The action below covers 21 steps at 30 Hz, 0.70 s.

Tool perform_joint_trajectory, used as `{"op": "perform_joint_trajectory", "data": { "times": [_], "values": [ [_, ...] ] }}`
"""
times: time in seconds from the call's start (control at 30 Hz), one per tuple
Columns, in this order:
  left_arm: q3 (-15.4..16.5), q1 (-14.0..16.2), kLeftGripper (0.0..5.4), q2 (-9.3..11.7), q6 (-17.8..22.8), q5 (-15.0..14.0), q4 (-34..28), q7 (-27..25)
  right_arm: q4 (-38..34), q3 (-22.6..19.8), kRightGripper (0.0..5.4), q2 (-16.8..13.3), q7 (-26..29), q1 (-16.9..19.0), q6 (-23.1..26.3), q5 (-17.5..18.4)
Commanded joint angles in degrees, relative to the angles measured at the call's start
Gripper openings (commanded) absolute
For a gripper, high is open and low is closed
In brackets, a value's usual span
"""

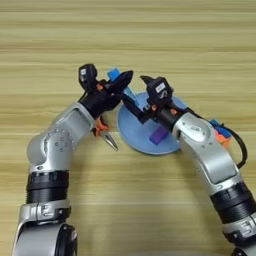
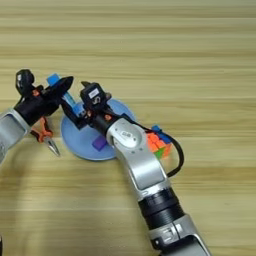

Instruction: Move the objects on the table

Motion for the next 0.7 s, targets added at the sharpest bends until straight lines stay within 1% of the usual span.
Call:
{"op": "perform_joint_trajectory", "data": {
  "times": [0.03,0.1,0.13,0.17,0.3,0.43,0.6,0.7],
  "values": [
    [1.3,-1.4,1.35,2.1,-0.9,1.0,1.8,0.0,-0.3,-0.6,4.42,-0.3,-0.5,-0.9,0.3,-0.2],
    [2.0,-1.5,1.35,3.1,-1.0,1.0,2.3,-0.1,-0.6,-0.7,4.62,-0.2,-0.6,-0.8,0.5,-0.2],
    [2.5,-1.5,1.35,3.8,-1.1,1.0,2.6,-0.2,-0.7,-0.8,4.81,-0.2,-0.7,-0.8,0.5,-0.2],
    [2.8,-1.5,1.35,4.4,-1.1,1.0,2.9,-0.4,-0.8,-0.9,4.89,-0.2,-0.8,-0.8,0.6,-0.2],
    [3.7,-1.3,1.35,6.6,-1.2,1.4,3.3,-0.8,-1.5,-1.3,5.37,-0.4,-1.0,-0.9,0.9,0.0],
    [4.0,-0.9,1.35,8.6,-0.9,1.7,3.5,-1.2,-1.9,-1.6,5.40,-0.5,-1.4,-0.9,1.0,0.1],
    [4.3,0.8,1.35,12.0,1.0,1.9,2.5,-2.1,-1.6,-2.1,5.40,-0.1,-1.8,-1.2,1.0,0.3],
    [3.8,3.7,1.35,14.1,3.5,2.1,0.6,-2.9,-1.4,-2.4,5.40,0.2,-2.1,-1.3,1.1,0.4]
  ]
}}
